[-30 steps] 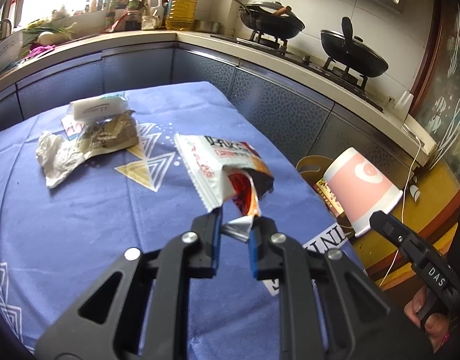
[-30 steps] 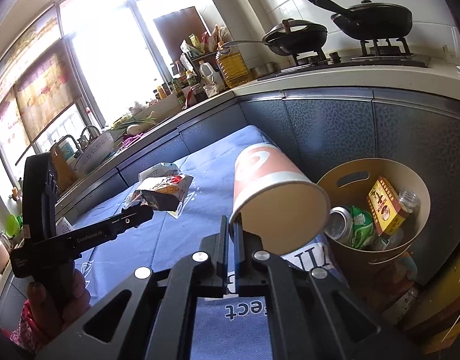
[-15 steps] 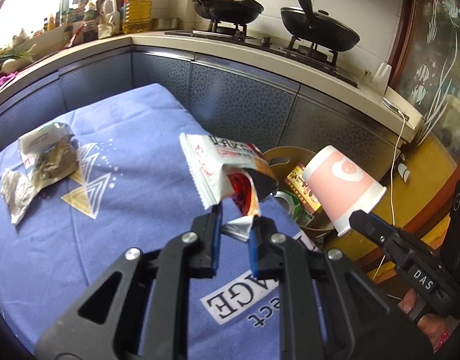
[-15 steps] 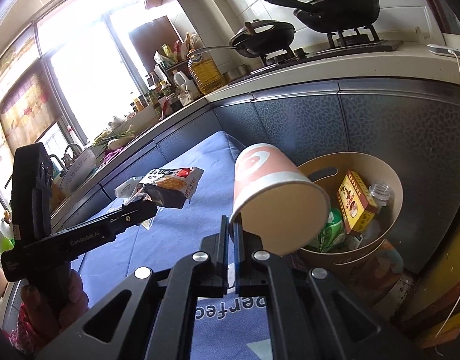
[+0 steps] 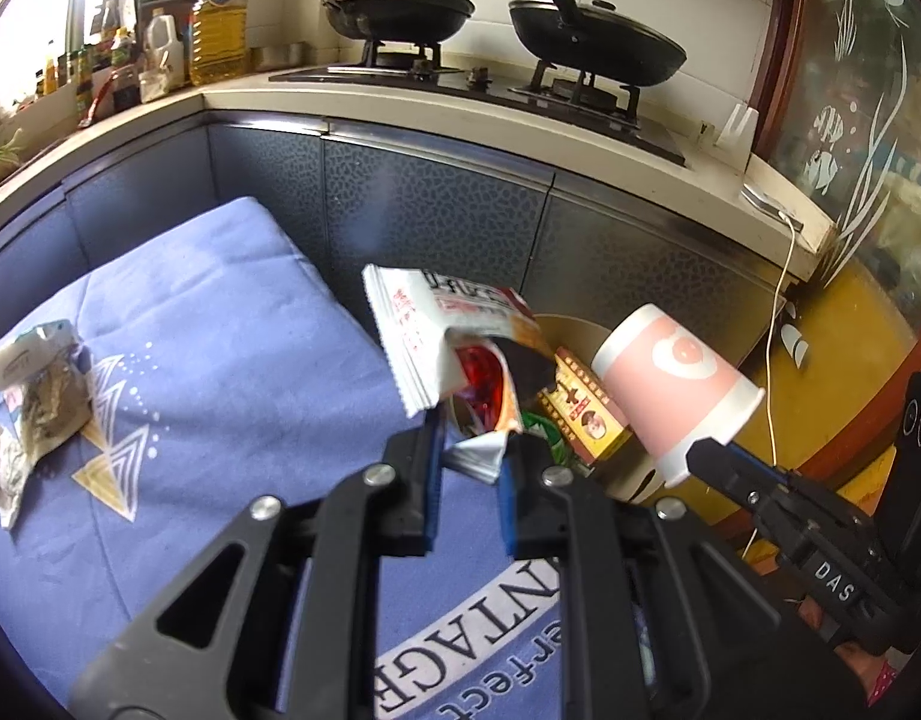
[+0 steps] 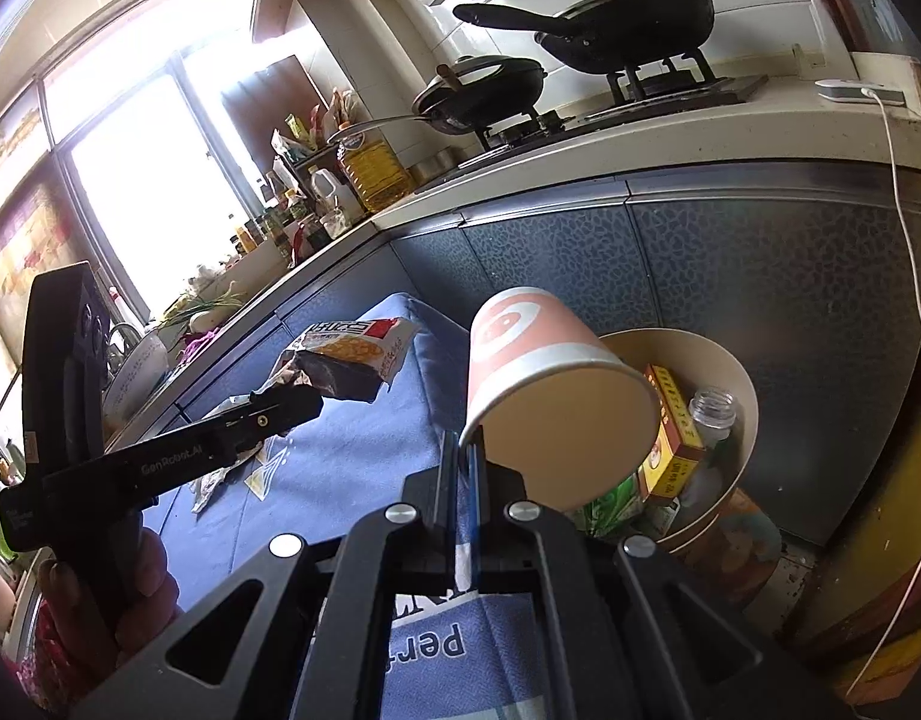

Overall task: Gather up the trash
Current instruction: 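Lower the snack bag and pink cup in both tools over the bin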

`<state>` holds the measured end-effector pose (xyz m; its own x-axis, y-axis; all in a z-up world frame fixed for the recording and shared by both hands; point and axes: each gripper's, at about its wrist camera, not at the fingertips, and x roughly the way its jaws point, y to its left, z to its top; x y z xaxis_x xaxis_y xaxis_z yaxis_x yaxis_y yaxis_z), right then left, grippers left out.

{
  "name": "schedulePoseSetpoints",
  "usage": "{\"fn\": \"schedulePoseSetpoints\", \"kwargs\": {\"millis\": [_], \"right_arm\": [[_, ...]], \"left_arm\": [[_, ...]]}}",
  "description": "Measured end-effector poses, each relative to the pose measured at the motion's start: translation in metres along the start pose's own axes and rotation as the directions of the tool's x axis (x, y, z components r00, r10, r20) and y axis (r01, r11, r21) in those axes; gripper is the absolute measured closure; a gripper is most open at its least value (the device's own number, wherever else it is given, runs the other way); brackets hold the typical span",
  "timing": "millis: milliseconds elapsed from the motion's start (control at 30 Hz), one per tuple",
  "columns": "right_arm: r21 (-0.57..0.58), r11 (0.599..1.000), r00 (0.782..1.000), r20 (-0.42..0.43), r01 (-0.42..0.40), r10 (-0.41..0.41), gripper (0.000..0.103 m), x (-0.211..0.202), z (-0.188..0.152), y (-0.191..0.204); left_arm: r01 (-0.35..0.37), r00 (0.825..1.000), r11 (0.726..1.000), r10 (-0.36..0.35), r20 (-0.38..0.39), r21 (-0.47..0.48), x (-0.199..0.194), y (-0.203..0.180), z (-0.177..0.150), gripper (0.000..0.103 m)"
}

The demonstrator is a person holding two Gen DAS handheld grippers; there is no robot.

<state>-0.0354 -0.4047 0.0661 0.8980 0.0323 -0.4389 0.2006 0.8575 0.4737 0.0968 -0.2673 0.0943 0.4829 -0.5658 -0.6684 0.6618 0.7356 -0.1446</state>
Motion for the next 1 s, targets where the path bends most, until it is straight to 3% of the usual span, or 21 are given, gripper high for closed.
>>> {"fn": "schedulePoseSetpoints", "kwargs": {"millis": [633,1000], "right_arm": [[0.054,0.998,0.999,0.001,0.037,-0.038,0.101,0.008,0.005,-0.032],[0.068,0.997,0.999,-0.019,0.038,-0.037,0.101,0.018,0.003,-0.038]], "left_arm": [[0.038,0.998,0.995,-0.033,-0.058,0.087,0.045,-0.034,0.021,0.089],[0.014,0.994,0.992,0.0,-0.105,0.129,0.075,-0.044,0.018,0.089]]}}
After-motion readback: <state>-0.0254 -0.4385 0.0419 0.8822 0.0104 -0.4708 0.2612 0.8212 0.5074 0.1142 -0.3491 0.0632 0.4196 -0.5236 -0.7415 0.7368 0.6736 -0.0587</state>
